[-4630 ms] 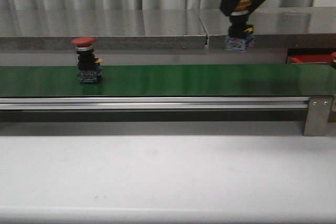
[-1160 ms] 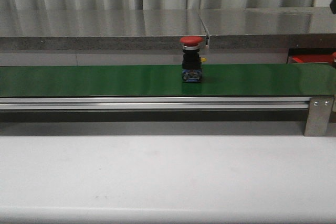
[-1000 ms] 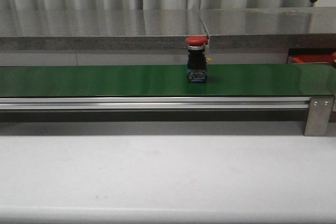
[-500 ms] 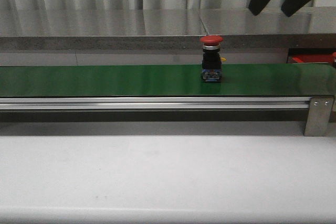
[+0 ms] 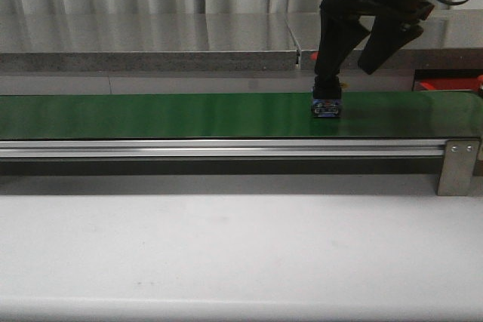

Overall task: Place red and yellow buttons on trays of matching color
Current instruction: 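Grasp the red button on the belt with the right gripper and lift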

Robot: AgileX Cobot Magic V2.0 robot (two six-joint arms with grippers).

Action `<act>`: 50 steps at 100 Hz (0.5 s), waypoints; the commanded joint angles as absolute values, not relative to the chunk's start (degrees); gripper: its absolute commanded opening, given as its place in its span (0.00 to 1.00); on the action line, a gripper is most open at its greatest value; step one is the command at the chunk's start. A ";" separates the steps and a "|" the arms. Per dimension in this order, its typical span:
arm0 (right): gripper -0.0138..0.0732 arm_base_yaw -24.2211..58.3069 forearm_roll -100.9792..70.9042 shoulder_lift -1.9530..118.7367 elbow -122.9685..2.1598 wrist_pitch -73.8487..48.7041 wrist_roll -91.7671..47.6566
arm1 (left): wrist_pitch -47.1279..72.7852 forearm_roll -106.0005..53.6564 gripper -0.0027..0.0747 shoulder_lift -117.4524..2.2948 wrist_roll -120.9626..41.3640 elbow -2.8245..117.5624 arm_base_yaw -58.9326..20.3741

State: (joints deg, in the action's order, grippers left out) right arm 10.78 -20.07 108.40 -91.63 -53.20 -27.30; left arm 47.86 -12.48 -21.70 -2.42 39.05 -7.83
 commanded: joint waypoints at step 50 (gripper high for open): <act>0.33 9.84 -21.29 105.72 -93.52 -43.81 -28.33 | 43.13 -13.25 0.01 -22.10 -2.21 40.30 -8.23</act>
State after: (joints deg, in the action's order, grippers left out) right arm 10.74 -20.40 110.42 -91.75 -46.38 -27.90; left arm 47.83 -12.48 -21.70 -2.42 39.05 -7.83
